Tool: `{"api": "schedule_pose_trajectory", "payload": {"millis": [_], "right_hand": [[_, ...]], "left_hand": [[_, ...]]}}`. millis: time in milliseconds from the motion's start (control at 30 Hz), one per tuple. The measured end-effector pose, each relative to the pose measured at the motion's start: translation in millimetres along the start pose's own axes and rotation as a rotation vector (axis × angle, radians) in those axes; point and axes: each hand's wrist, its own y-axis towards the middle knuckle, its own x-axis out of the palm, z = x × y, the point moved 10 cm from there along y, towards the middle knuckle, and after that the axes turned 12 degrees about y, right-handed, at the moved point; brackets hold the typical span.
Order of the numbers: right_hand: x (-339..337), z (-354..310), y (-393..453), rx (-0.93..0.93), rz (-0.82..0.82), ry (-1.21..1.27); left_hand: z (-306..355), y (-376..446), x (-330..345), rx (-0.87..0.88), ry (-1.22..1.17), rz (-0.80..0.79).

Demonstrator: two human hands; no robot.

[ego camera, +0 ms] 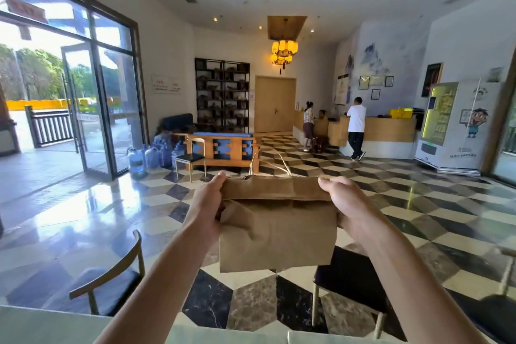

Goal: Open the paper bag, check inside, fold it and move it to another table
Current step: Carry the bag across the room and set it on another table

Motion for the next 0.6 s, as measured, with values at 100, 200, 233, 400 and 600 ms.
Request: {"api": "schedule_pose_trajectory", "payload": {"millis": [100,200,233,400,600], "right_hand": [[4,-9,-8,-0.019,0.034,-0.033],[12,-17,-19,-0.047,0.05,-0.031],[15,-19,-23,-0.062,0.05,-0.024],[27,-30,-37,-0.143,0.061,-0.024],[50,-24,-60,-0.113,0.06,0.009]], "left_hand": [[11,-4,-3,0.03,0.002,0.0],[19,-10,-10,0.041,-0.01,0.006],[21,-10,-14,0.045,-0.014,0.013],[23,-14,-34,0.069,-0.028,0.019],[23,-27,-64,0.066,-0.034,0.046]]}}
